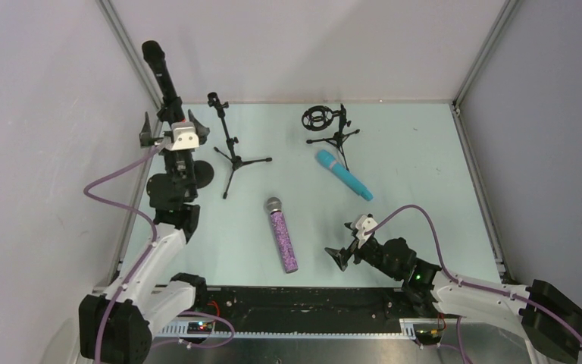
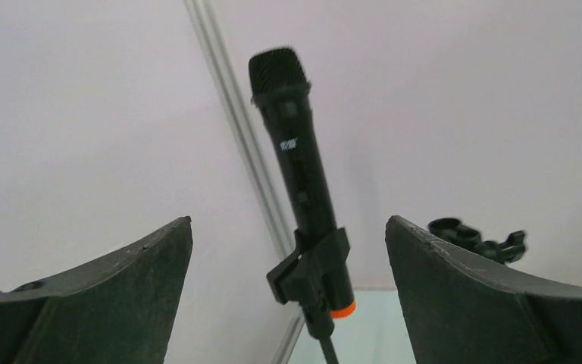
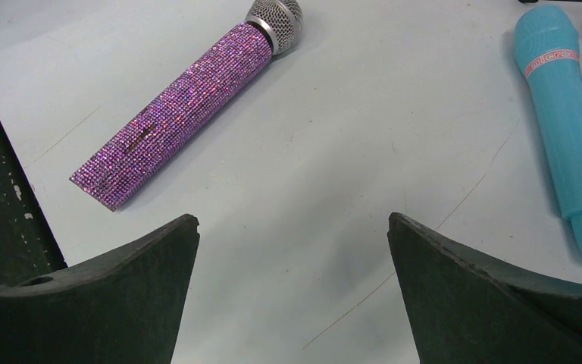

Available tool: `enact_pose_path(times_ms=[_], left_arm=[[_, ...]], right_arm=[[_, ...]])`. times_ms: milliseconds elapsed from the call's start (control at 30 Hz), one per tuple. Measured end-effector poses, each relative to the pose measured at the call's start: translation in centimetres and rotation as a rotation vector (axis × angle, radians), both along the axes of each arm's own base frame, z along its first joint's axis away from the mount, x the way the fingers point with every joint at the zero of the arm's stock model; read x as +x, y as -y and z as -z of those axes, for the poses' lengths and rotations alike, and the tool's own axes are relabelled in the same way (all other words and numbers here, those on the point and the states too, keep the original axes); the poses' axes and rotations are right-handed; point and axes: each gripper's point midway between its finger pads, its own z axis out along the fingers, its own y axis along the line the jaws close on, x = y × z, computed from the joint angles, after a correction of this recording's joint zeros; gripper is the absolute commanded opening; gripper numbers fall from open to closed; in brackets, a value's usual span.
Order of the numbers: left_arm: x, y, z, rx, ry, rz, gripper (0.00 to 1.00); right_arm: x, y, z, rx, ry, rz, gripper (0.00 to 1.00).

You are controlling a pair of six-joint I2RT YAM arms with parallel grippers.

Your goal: Attach the microphones to the stand

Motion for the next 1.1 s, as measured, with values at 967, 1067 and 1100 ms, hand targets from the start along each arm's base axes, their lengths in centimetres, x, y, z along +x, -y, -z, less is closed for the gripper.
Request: enact_pose_path(times_ms=[967,1067,1100], left_arm=[[2.6,15.1,-2.0,-0.139,-0.105,0.877,1.00],[3.8,16.7,-0.7,-0.190,-0.194,0.962,1.00],[4.1,17.2,-0.2,-0.208,-0.226,0.987,1.00]], right_arm=[[-0.1,-1.0,1.2,-0.059,-0.051,-0.035,1.00],[0.8,-1.7,-0.2,-0.054,-0.075,-0.006,0.99],[1.4,-2.0,-0.7,-0.052,-0.099,0.011,0.99]])
